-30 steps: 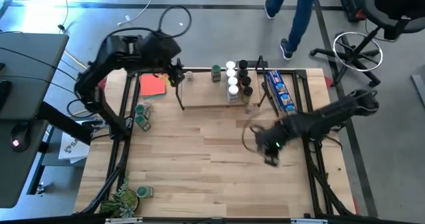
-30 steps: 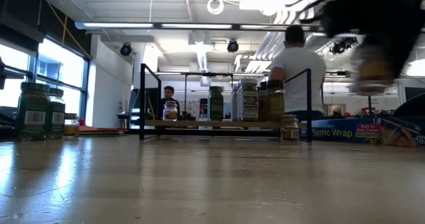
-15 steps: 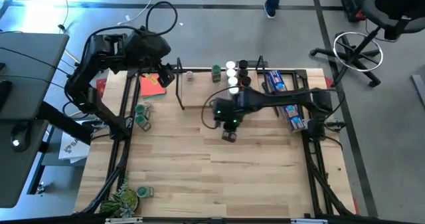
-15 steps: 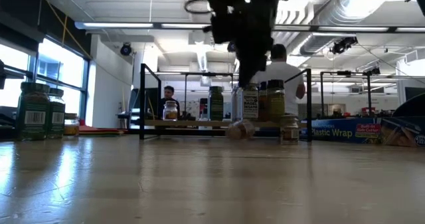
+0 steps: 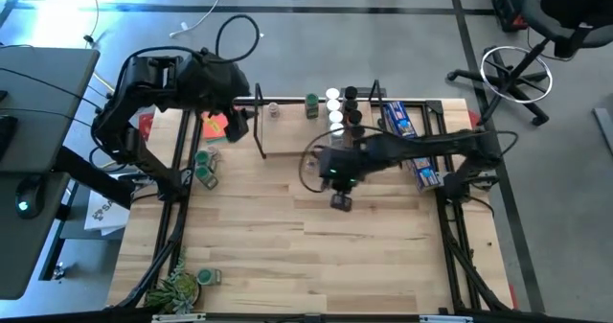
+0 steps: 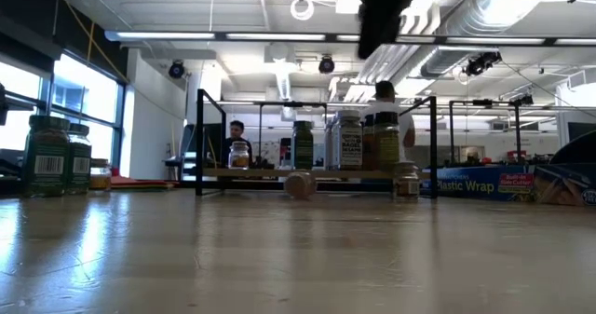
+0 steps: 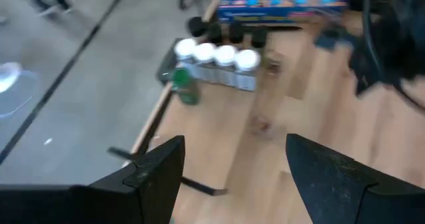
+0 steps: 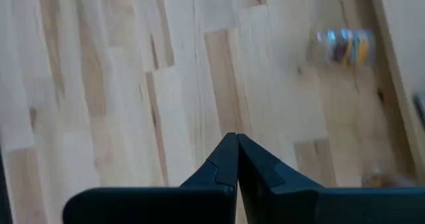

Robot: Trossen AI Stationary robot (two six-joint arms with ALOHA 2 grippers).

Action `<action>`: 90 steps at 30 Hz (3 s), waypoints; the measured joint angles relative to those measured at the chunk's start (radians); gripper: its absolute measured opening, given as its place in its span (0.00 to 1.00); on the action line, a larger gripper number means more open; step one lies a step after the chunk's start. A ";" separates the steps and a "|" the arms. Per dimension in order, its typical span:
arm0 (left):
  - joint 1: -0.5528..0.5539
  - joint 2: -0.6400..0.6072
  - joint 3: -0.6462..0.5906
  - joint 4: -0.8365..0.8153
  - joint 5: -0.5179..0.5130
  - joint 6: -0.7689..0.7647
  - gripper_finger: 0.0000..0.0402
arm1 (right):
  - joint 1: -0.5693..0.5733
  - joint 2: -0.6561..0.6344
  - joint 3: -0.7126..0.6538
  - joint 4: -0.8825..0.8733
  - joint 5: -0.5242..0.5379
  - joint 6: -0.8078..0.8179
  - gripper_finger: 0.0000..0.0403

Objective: Shelf spices
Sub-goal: Put the bottom right brown bottle on the shelf aligned with the other brown seasoning bottle

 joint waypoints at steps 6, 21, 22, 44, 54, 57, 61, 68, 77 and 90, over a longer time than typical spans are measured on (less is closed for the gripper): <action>-0.043 0.004 0.000 0.001 0.077 -0.034 0.64 | 0.052 -0.287 -0.247 -0.012 0.045 0.280 0.00; -0.209 0.327 0.000 0.001 0.124 -0.864 0.64 | 0.099 -0.700 -0.509 -0.006 0.111 0.320 0.00; -0.219 0.362 0.000 0.002 0.151 -0.898 0.64 | 0.099 -0.705 -0.509 -0.006 0.113 0.285 0.00; -0.067 0.819 0.000 0.001 0.163 -0.815 0.64 | 0.098 -0.941 -0.509 -0.187 0.044 0.251 0.00; 0.011 0.884 -0.009 0.004 0.145 -0.767 0.64 | 0.098 -1.050 -0.509 -0.187 0.084 0.345 0.00; 0.019 0.871 -0.087 0.031 0.179 -0.766 0.64 | 0.098 -1.052 -0.509 -0.186 0.083 0.344 0.00; 0.018 0.875 -0.171 0.095 0.245 -0.750 0.64 | 0.098 -1.045 -0.509 -0.186 0.083 0.339 0.00; -0.007 0.872 -0.196 0.183 0.239 -0.821 0.64 | 0.098 -1.043 -0.509 -0.186 0.084 0.333 0.00; -0.014 0.871 -0.229 0.254 0.144 -0.869 0.64 | 0.098 -1.043 -0.509 -0.185 0.085 0.344 0.00; -0.017 0.871 -0.230 0.327 0.064 -0.950 0.61 | 0.098 -1.043 -0.509 -0.185 0.085 0.360 0.00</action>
